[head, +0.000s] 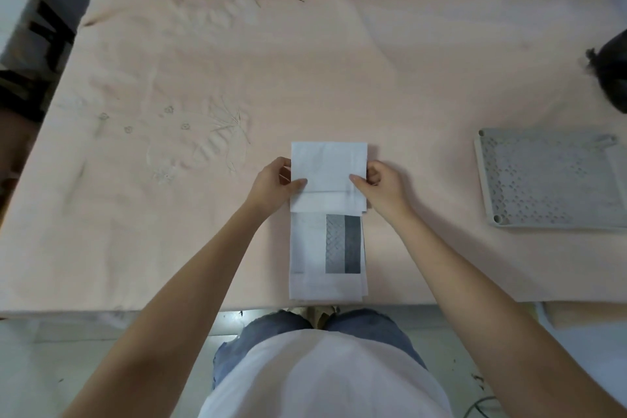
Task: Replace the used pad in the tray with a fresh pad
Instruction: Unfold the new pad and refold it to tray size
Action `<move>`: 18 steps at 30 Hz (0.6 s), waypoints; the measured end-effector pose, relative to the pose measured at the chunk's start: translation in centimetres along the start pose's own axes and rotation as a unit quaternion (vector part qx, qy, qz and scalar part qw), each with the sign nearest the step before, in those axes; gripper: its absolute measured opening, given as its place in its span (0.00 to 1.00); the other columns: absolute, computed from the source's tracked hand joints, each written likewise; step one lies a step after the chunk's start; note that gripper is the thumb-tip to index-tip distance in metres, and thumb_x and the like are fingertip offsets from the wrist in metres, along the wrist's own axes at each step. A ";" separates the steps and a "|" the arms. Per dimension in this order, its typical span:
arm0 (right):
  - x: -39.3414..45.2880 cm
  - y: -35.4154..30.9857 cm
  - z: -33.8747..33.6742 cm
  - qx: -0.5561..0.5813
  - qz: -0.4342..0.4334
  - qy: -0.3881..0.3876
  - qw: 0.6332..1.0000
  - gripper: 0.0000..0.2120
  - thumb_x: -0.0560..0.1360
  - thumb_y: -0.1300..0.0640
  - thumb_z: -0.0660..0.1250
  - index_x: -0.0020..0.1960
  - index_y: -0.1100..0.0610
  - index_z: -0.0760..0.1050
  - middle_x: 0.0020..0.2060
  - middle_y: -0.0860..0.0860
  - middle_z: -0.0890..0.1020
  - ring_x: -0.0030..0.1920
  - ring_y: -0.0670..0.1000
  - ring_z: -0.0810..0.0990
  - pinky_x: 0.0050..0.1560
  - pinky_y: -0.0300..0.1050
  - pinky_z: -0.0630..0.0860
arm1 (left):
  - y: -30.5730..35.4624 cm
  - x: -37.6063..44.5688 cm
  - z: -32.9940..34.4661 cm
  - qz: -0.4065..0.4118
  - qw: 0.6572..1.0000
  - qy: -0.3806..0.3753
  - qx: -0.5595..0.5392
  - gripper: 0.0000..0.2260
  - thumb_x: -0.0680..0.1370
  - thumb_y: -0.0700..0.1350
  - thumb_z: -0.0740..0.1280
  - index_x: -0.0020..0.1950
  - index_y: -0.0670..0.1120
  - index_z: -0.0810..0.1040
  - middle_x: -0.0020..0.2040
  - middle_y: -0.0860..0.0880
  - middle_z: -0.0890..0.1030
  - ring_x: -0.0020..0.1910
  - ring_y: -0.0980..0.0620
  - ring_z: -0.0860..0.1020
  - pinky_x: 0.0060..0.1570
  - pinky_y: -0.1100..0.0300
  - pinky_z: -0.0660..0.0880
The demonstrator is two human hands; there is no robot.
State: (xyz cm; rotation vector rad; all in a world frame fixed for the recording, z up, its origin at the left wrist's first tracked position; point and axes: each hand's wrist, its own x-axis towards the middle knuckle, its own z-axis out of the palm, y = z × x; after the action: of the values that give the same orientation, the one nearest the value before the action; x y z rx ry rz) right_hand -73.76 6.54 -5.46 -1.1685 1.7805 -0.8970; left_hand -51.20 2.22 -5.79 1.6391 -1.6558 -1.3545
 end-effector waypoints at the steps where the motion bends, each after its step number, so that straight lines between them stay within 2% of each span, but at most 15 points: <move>1: 0.6 -0.1 0.1 -0.002 0.005 0.000 1.000 0.05 0.72 0.61 0.71 0.43 0.58 0.75 0.35 0.47 0.80 0.35 0.47 0.77 0.35 0.36 0.74 | 0.1 0.8 0.1 -0.009 1.000 0.001 0.007 0.10 0.72 0.43 0.73 0.51 0.48 0.75 0.38 0.56 0.78 0.34 0.59 0.76 0.32 0.71 0.71; 4: 1.8 -0.2 0.2 -0.011 0.022 -0.009 1.000 0.06 0.72 0.61 0.71 0.43 0.60 0.74 0.38 0.54 0.80 0.38 0.51 0.77 0.38 0.46 0.74 | 0.2 2.4 0.4 -0.034 0.999 -0.004 0.036 0.11 0.72 0.44 0.73 0.52 0.46 0.75 0.39 0.54 0.78 0.37 0.53 0.77 0.35 0.62 0.72; 6: 2.4 -0.1 0.3 -0.028 0.029 -0.013 0.999 0.07 0.72 0.60 0.72 0.43 0.58 0.73 0.38 0.55 0.79 0.38 0.52 0.76 0.39 0.47 0.73 | 0.2 3.0 0.6 -0.049 0.996 -0.006 0.071 0.13 0.72 0.46 0.72 0.54 0.44 0.75 0.43 0.52 0.79 0.42 0.50 0.78 0.43 0.56 0.75; 8: 2.9 -0.1 0.3 -0.058 0.032 -0.010 0.998 0.09 0.72 0.58 0.72 0.41 0.56 0.72 0.36 0.52 0.77 0.37 0.51 0.75 0.38 0.45 0.71 | 0.1 3.4 0.7 -0.057 0.993 -0.004 0.106 0.14 0.72 0.47 0.72 0.55 0.44 0.75 0.46 0.51 0.79 0.45 0.50 0.77 0.46 0.56 0.74; 11: 3.6 -0.2 0.5 -0.094 0.025 0.001 0.995 0.12 0.71 0.57 0.73 0.37 0.52 0.69 0.32 0.45 0.73 0.33 0.47 0.71 0.33 0.36 0.66 | 0.2 3.7 0.8 -0.055 0.989 0.008 0.139 0.13 0.72 0.49 0.72 0.53 0.46 0.74 0.45 0.53 0.77 0.44 0.52 0.75 0.42 0.59 0.68; 14: 4.1 -0.2 0.7 -0.158 0.009 0.008 0.987 0.09 0.72 0.56 0.73 0.42 0.57 0.72 0.33 0.47 0.75 0.32 0.46 0.71 0.30 0.28 0.65 | 0.3 3.9 1.1 -0.059 0.985 0.018 0.163 0.12 0.72 0.49 0.71 0.49 0.48 0.72 0.47 0.51 0.78 0.45 0.50 0.75 0.41 0.59 0.67; 16: 4.2 -0.1 0.8 -0.202 0.002 0.011 0.979 0.12 0.72 0.55 0.73 0.44 0.62 0.75 0.36 0.51 0.76 0.34 0.49 0.72 0.31 0.27 0.65 | 0.3 4.0 1.3 -0.070 0.984 0.028 0.162 0.13 0.72 0.50 0.72 0.50 0.48 0.71 0.50 0.50 0.78 0.46 0.50 0.76 0.42 0.59 0.68; 18: 4.2 0.0 0.8 -0.232 -0.001 0.022 0.973 0.14 0.72 0.53 0.72 0.46 0.63 0.75 0.37 0.53 0.77 0.36 0.52 0.74 0.32 0.33 0.65 | 0.3 4.0 1.4 -0.082 0.983 0.051 0.158 0.17 0.71 0.50 0.73 0.51 0.47 0.69 0.51 0.49 0.77 0.47 0.48 0.77 0.42 0.57 0.69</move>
State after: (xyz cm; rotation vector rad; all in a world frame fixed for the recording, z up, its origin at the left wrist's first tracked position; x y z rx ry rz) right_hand -74.09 2.52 -6.78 -1.4472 2.0918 -0.5187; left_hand -53.33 -1.03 -7.41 2.0284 -1.7783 -1.0992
